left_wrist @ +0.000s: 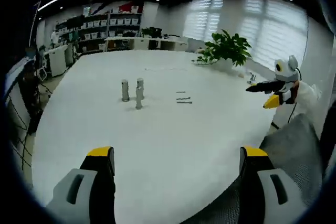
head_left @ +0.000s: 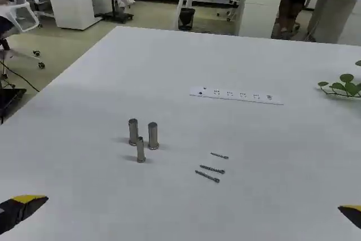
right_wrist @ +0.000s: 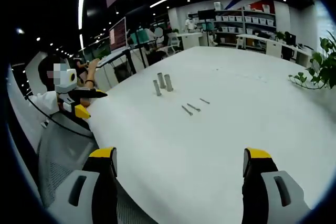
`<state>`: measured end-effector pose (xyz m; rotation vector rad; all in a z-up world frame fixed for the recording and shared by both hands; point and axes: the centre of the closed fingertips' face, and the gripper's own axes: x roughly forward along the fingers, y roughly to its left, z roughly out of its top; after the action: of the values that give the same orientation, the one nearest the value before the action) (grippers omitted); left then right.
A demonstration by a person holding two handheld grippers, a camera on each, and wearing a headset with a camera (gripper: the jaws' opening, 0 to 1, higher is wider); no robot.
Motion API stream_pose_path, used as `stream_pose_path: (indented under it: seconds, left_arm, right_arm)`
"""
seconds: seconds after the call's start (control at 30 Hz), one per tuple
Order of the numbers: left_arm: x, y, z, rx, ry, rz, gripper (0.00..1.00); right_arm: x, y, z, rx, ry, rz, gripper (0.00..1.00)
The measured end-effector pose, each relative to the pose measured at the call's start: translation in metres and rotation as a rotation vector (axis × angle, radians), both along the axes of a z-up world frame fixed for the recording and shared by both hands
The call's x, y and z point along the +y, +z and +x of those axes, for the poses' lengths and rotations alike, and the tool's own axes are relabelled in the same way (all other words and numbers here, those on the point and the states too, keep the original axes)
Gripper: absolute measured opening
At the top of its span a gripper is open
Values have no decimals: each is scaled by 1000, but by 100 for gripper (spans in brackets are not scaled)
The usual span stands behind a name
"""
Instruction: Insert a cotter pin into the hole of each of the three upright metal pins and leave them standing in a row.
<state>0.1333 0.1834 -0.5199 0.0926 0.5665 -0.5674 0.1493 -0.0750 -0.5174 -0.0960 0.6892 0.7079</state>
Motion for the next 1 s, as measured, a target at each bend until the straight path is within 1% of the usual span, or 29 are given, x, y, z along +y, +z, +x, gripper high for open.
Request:
stream_pose_path:
  seconds: [0.07,0.13,0.17,0.23,0.33,0.4,0.47,0.53,0.67,0.7,0.77,0.8,0.87,0.93,1.0]
  left_arm:
    - [0,-2,-1,0,-20,35,93]
    - [0,-4,-1,-3,-25,34,95]
    - [-1,-4,-2,-2,-30,28,95]
    - [-6,-5,-3,8,-34,-20,99]
    - [-10,-4,-5,-8,-48,-48,99]
    - [-12,-3,-3,-22,-49,-54,99]
    - [-13,-3,-2,-28,-48,-59,99]
    - [-15,-3,-3,-20,-56,-72,99]
    - [-18,-3,-2,-24,-70,-82,99]
    - [-21,-1,-3,-30,-84,-96,99]
    - [-22,-1,-2,-32,-81,-106,99]
    - [-22,-1,-2,-33,-82,-106,99]
    - [-22,-2,-1,-21,-80,-107,99]
    - [-22,-2,0,-27,-78,-113,99]
    - [-21,-2,0,-25,-84,-107,99]
  right_arm:
    - [0,0,1,-1,0,-6,98]
    - [2,0,0,-3,3,-7,98]
    - [2,0,0,-3,3,-6,98]
    - [3,0,0,-2,4,-5,98]
    - [4,-1,0,0,4,-4,98]
    - [5,-1,-1,1,4,-4,98]
    - [5,-1,-1,1,5,-7,98]
    - [5,0,-1,-1,7,-9,98]
    - [6,2,0,-6,-1,1,98]
    - [5,2,0,-7,-3,1,98]
    - [5,2,0,-7,-4,0,98]
    - [5,2,0,-8,-5,-1,98]
    - [5,1,0,-8,-8,-4,98]
    - [4,0,0,-5,-12,-3,98]
    - [4,0,0,-5,-14,-2,98]
